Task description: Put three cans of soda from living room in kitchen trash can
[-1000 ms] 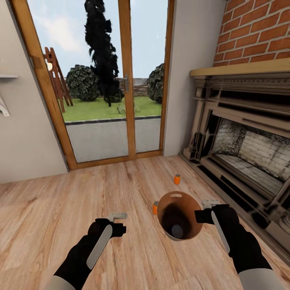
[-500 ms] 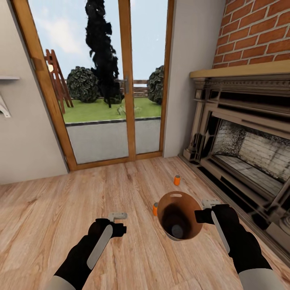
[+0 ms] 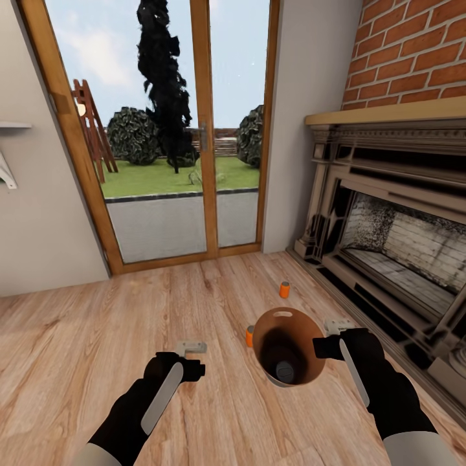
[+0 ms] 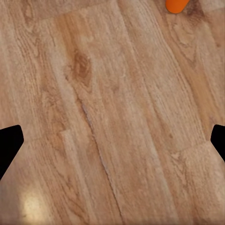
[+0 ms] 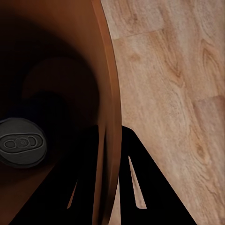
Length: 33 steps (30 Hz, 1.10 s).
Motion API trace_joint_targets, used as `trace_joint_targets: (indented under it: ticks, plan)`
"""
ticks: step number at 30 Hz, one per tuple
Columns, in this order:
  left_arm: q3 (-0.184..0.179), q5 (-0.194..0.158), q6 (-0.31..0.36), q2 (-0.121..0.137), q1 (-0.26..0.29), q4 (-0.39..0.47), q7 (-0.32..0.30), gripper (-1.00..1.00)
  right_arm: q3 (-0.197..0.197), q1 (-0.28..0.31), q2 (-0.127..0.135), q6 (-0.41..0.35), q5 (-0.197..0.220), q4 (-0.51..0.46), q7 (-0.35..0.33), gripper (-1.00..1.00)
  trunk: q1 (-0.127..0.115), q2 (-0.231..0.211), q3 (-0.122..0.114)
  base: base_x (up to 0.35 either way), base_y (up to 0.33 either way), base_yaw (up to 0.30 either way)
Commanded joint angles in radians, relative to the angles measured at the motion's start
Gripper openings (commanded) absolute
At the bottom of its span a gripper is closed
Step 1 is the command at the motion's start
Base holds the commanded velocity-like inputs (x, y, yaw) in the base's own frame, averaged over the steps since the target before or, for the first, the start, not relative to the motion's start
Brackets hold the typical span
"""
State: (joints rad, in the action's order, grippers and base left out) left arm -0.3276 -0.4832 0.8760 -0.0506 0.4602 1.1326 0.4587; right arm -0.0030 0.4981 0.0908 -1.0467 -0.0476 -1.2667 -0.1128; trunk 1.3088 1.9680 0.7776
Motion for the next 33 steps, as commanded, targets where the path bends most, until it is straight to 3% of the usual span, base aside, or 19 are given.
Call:
trace_joint_targets:
  ticks: [1,10,23,33]
  plan:
    - [0.000,0.000,-0.001,0.000,0.000,0.000,0.000,1.00,0.000,0.000,0.000,0.000,0.017,0.000,-0.005,-1.00,0.000,0.000,0.000,0.000,0.000,0.000]
    - [-0.001,0.001,-0.017,0.001,0.000,-0.002,0.000,1.00,0.000,0.000,0.000,0.000,0.018,0.000,-0.006,-1.00,0.000,0.000,0.000,0.110,-0.031,-0.025]
    - [-0.001,0.000,-0.024,0.000,0.000,-0.017,0.000,1.00,0.001,0.000,0.000,0.000,0.018,0.000,-0.006,-1.00,0.000,0.000,0.000,0.273,-0.122,-0.229]
    - [-0.002,0.000,-0.047,0.000,0.000,-0.018,0.000,1.00,0.001,0.000,-0.002,0.000,0.017,0.000,-0.005,-1.00,0.000,0.000,0.000,0.313,0.001,-0.165]
